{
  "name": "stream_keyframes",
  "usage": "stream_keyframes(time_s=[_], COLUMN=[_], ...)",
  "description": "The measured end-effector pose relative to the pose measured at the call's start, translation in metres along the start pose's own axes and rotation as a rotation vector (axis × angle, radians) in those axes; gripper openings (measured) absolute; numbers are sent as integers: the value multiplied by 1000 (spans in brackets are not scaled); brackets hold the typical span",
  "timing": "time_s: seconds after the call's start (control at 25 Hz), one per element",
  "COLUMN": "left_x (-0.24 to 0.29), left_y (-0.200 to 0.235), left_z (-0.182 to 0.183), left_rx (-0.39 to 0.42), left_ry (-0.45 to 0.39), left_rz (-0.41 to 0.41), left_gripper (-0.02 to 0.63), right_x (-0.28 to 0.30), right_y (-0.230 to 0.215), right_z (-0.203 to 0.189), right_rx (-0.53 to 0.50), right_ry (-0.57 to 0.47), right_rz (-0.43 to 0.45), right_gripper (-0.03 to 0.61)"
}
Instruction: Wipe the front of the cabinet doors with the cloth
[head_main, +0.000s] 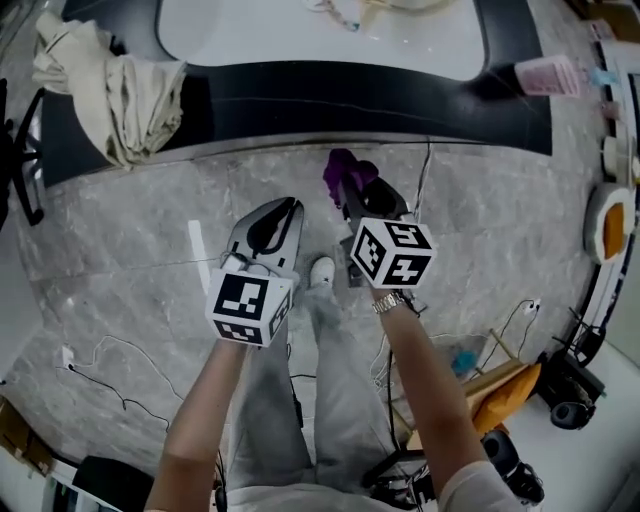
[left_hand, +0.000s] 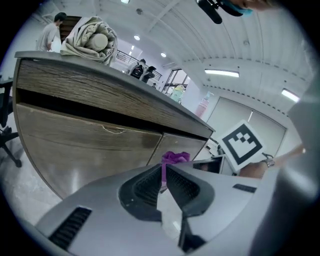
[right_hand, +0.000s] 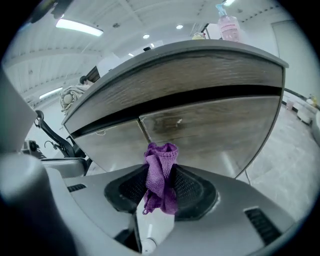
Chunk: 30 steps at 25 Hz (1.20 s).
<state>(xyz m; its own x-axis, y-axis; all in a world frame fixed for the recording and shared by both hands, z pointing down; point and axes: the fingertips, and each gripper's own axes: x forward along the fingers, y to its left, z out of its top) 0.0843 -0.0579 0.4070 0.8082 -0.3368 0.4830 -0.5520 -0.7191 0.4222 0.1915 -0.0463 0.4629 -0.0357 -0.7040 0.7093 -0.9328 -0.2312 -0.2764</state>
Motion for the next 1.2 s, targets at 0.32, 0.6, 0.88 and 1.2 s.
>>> stream_keyframes(time_s=[0.32, 0.6, 0.88, 1.2], left_x=[13, 19, 46, 104], left_y=[15, -5, -38, -85], left_z=[-17, -17, -18, -30], left_rx=[-6, -18, -39, -48], left_ry=[-11, -7, -15, 9], left_rz=[47, 90, 120, 105], left_gripper=[32, 32, 32, 32], right_x=[4, 15, 13, -1], right_y=[15, 19, 6, -60], right_z=[39, 58, 63, 66], right_rx=[-98, -175, -224, -238], right_ry=[-82, -90, -71, -76], right_rz=[11, 66, 159, 169], right_gripper=[147, 149, 149, 149])
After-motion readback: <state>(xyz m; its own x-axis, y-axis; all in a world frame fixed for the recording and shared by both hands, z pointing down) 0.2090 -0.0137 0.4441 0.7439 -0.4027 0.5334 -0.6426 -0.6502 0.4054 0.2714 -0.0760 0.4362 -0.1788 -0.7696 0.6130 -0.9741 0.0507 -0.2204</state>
